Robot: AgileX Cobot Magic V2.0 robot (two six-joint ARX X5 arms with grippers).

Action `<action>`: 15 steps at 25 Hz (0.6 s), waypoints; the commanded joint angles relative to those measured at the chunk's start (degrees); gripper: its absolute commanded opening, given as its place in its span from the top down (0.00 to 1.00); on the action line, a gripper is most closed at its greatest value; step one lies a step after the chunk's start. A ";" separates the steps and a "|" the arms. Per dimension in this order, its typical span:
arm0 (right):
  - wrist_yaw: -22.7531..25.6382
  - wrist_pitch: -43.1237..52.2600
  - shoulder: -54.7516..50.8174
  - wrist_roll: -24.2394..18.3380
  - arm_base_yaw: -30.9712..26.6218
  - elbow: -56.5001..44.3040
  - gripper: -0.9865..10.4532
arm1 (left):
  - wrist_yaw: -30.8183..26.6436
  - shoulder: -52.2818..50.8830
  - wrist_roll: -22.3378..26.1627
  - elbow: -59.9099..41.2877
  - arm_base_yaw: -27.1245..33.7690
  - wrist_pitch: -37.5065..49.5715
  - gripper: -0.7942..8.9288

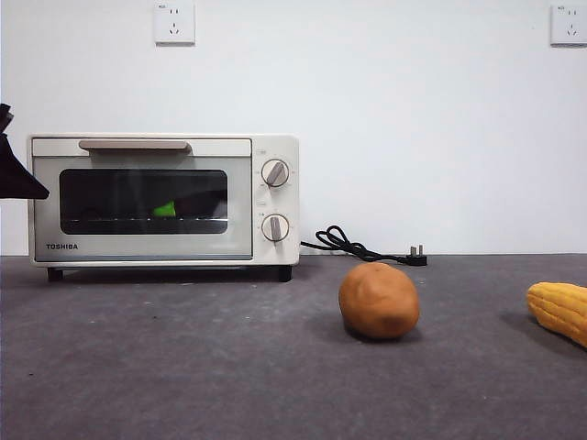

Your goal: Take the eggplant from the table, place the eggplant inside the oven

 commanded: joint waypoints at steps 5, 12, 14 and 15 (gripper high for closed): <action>0.22 -1.46 -0.17 0.92 0.04 -0.59 0.92 | -0.72 -3.19 -0.24 0.20 -0.33 -3.15 0.92; 0.22 -1.46 -0.17 0.90 0.04 -0.59 0.92 | -8.02 -10.62 -0.24 0.20 -2.10 -9.25 0.92; 0.22 -1.46 -0.17 0.83 0.04 -0.59 0.92 | -9.77 -13.75 -0.20 0.20 -3.19 -10.64 0.92; 0.22 -1.46 -0.17 0.72 0.04 -0.59 0.92 | -10.05 -15.12 -0.20 0.20 -3.78 -10.91 0.92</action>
